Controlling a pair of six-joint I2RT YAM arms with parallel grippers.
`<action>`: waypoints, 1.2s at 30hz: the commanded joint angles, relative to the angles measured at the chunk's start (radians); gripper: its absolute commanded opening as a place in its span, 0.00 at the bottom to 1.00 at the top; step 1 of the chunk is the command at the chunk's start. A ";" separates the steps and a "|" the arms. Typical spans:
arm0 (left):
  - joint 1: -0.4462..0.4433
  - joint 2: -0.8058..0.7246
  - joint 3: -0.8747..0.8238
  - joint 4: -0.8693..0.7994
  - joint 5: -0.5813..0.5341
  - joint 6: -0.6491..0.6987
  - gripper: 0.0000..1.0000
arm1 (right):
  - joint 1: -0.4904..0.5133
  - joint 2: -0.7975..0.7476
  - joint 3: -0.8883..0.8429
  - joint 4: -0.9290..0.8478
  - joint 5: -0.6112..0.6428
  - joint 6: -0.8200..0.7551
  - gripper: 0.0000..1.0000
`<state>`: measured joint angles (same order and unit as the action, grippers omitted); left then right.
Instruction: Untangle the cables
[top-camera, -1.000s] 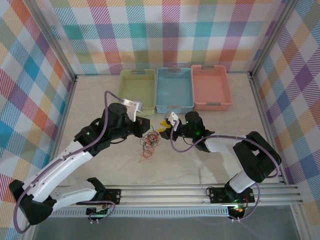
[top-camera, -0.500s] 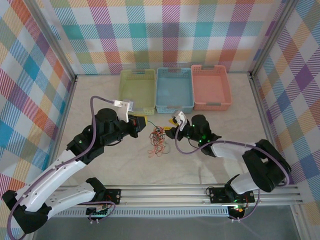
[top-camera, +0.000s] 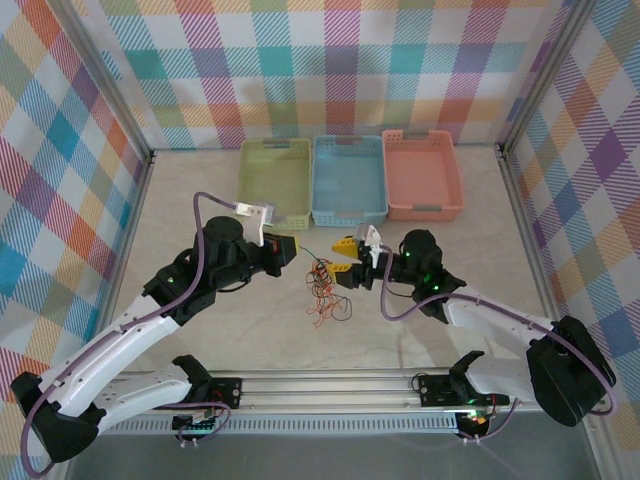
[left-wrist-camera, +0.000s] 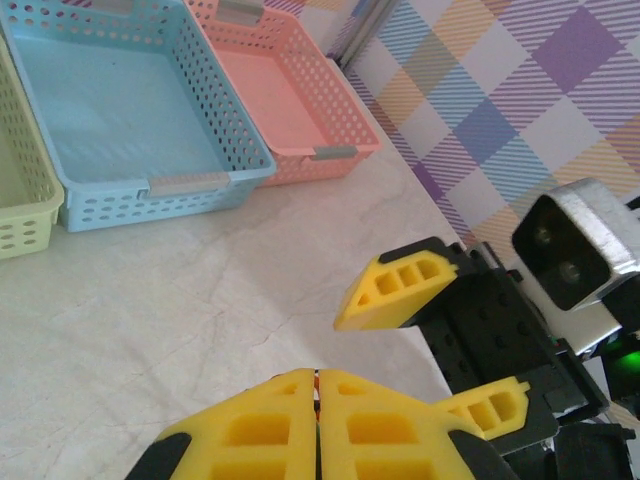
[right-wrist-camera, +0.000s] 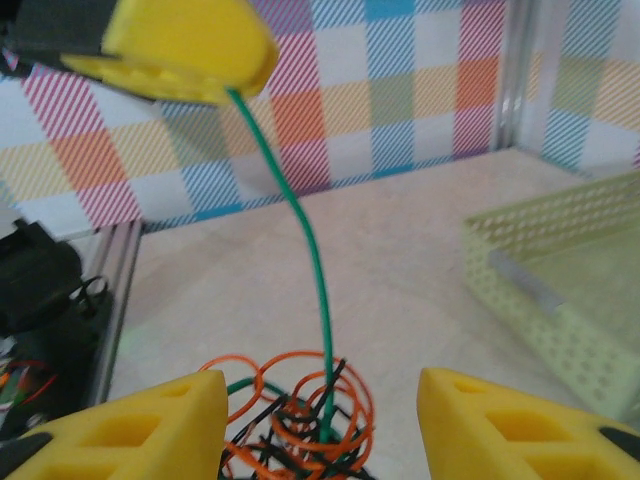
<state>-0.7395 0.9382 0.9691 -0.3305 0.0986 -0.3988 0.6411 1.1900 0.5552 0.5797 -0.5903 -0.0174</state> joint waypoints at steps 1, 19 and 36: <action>-0.008 -0.001 -0.003 0.045 0.038 0.022 0.00 | 0.003 0.052 0.069 -0.091 -0.113 0.012 0.52; -0.009 0.006 0.028 0.031 0.080 0.071 0.00 | 0.025 0.207 0.114 -0.101 -0.163 -0.004 0.15; 0.000 -0.128 0.016 -0.134 -0.311 -0.015 0.00 | 0.021 0.174 0.026 -0.081 0.130 -0.070 0.05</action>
<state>-0.7418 0.8761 0.9684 -0.4618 -0.0380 -0.3801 0.6739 1.3659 0.6312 0.5476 -0.5884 -0.0463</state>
